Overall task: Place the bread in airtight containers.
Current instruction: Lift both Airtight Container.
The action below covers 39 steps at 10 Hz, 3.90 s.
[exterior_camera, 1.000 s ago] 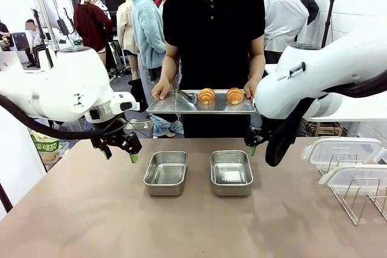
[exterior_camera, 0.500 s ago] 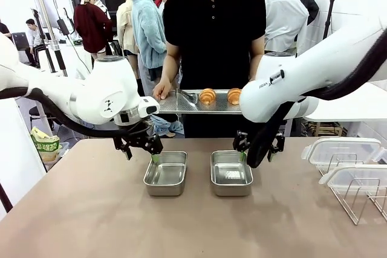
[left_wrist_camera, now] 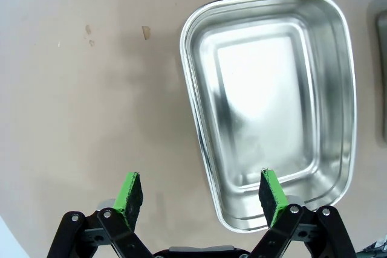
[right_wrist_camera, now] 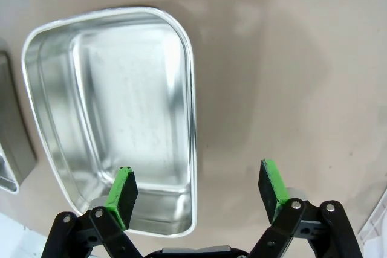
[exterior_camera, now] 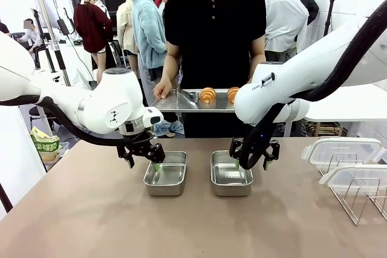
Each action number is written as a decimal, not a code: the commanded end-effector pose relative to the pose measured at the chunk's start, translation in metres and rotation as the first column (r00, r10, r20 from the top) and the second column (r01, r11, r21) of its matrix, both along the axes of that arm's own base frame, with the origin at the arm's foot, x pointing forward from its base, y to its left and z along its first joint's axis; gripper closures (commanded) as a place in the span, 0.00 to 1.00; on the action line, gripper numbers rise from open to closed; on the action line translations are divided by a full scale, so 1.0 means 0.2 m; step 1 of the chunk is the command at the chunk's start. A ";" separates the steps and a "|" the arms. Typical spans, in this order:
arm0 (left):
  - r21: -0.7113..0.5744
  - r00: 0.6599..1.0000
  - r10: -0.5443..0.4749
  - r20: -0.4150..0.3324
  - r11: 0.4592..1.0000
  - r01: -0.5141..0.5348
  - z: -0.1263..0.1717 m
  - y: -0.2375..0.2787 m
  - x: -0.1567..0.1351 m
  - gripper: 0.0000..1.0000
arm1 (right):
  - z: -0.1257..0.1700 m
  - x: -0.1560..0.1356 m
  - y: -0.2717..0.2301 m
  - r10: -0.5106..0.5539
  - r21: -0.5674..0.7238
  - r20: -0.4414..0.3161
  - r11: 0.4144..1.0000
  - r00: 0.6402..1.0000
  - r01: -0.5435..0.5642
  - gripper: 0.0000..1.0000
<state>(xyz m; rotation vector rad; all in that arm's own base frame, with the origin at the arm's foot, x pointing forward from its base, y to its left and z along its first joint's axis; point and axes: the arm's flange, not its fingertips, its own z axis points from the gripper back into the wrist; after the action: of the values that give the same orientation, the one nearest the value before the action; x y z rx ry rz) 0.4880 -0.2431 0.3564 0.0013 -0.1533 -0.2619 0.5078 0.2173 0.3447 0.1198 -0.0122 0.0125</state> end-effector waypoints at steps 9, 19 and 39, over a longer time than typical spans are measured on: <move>0.045 0.988 0.154 -0.004 0.987 -0.153 -0.15 -0.05 0.11 0.00 | -0.09 0.05 0.04 0.049 -0.066 -0.080 0.996 0.996 -0.055 0.00; 0.050 0.985 0.168 -0.049 0.985 -0.166 -0.14 -0.04 0.13 0.96 | -0.12 0.10 0.04 0.063 -0.098 -0.114 0.992 0.991 -0.075 1.00; -0.013 0.983 0.181 0.018 0.984 -0.180 0.69 0.06 -0.17 1.00 | 0.68 -0.33 -0.12 -0.001 -0.059 -0.032 0.998 1.000 -0.001 1.00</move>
<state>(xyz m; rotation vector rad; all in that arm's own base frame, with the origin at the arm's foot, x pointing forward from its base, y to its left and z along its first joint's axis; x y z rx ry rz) 0.4562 -0.2338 0.4872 0.0011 -0.1491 -0.0623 0.4449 0.1946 0.4818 0.0516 0.0081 0.0424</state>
